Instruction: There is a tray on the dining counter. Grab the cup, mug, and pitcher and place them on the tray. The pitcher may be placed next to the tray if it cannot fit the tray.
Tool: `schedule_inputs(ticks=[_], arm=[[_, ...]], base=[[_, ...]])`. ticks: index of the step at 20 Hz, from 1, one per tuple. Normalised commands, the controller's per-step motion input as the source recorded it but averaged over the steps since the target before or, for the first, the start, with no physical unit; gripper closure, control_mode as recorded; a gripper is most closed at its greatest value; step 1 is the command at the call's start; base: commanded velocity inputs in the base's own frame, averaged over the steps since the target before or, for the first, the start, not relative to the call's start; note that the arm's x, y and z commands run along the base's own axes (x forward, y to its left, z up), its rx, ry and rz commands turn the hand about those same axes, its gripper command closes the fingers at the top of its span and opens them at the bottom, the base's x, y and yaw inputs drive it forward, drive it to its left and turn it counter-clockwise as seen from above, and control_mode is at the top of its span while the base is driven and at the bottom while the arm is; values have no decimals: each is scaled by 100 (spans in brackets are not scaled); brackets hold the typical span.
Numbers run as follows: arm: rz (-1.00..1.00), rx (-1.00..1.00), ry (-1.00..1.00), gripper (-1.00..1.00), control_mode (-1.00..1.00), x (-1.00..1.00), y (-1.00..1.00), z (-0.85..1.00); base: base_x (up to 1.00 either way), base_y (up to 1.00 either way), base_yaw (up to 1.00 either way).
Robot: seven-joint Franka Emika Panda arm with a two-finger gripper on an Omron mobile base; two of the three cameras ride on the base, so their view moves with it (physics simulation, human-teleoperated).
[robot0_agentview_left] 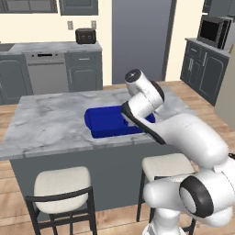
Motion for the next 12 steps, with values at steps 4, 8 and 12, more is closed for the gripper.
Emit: schedule_inputs(ticks=[4,8,12], arm=[[28,12,26,-100,-100,-45,0,56],[24,1,28,-100,-100,-36,0,45],[23,0,27,-100,-100,-44,0,12]], base=[[0,0,0],[0,0,0],[0,0,0]])
